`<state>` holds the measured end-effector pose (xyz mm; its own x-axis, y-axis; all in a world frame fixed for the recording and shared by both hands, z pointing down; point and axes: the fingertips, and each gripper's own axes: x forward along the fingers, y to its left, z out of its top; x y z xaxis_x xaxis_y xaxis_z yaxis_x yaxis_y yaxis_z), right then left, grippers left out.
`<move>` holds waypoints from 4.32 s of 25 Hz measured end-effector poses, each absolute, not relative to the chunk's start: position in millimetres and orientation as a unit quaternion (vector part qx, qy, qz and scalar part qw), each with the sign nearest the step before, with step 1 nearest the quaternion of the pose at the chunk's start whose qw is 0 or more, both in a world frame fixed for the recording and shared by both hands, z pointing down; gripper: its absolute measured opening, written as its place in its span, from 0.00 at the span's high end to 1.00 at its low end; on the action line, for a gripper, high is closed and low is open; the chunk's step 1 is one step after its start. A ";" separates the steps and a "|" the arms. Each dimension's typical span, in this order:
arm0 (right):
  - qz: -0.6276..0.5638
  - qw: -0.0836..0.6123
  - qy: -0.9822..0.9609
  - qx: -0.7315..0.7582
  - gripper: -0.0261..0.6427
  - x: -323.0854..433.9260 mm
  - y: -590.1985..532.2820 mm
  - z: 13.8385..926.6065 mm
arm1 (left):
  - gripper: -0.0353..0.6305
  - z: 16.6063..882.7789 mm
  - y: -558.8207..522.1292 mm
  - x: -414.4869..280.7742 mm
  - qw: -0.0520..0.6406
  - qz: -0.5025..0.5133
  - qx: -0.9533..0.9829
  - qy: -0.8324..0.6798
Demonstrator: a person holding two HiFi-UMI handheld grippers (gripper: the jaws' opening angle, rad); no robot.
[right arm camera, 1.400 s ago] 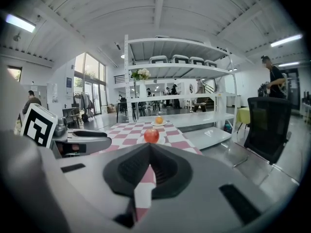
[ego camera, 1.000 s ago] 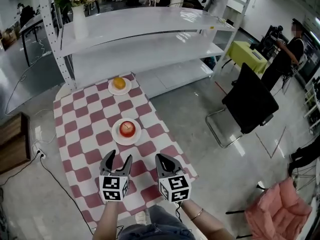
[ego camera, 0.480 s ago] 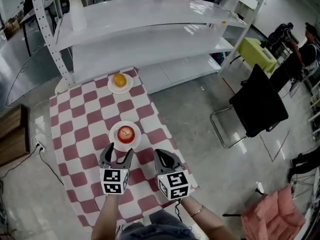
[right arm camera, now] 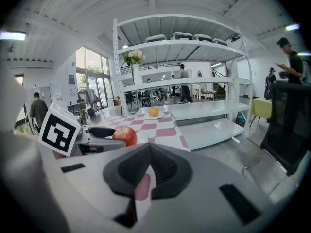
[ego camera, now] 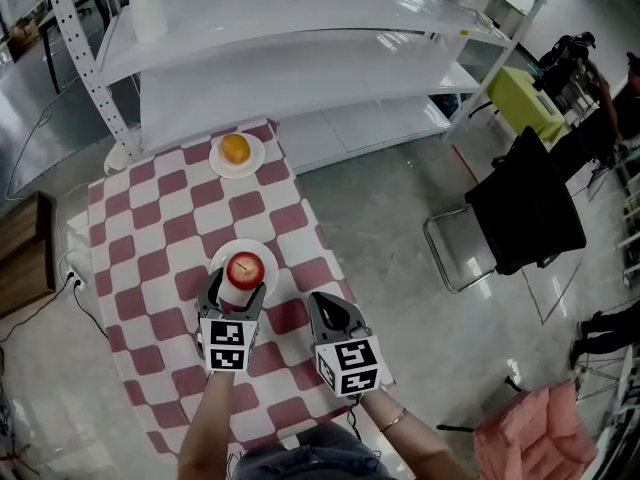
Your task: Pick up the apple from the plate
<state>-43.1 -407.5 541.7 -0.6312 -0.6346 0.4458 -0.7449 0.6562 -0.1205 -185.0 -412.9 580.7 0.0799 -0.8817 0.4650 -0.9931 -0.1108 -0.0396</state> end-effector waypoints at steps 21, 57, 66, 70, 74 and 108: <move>0.177 0.203 -0.884 0.383 0.95 -42.9 -433.2 570.2 | 0.42 585.8 -457.0 -181.5 0.140 0.182 0.722 -0.653; 0.104 0.144 -0.895 0.409 0.95 -51.7 -356.2 483.9 | 0.42 465.8 -359.6 -182.9 0.067 0.118 0.735 -0.665; 0.091 0.134 -0.896 0.413 0.95 -55.1 -332.9 468.7 | 0.42 452.3 -325.8 -185.0 0.061 0.115 0.735 -0.665; 0.086 0.131 -0.898 0.411 0.95 -59.9 -323.4 463.2 | 0.42 445.3 -312.0 -189.9 0.058 0.114 0.733 -0.668; 0.079 0.129 -0.899 0.412 0.95 -62.6 -314.5 459.0 | 0.42 442.4 -298.2 -194.6 0.059 0.112 0.730 -0.671; 0.050 0.114 -0.906 0.404 0.95 -68.7 -253.3 433.2 | 0.42 428.4 -210.6 -202.2 0.053 0.102 0.724 -0.680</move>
<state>-68.7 -253.3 433.2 -0.6478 -0.7204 0.2478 -0.7433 0.6689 0.0015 -202.2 -210.6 428.4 0.0549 -0.9737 0.2212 -0.9956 -0.0702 -0.0619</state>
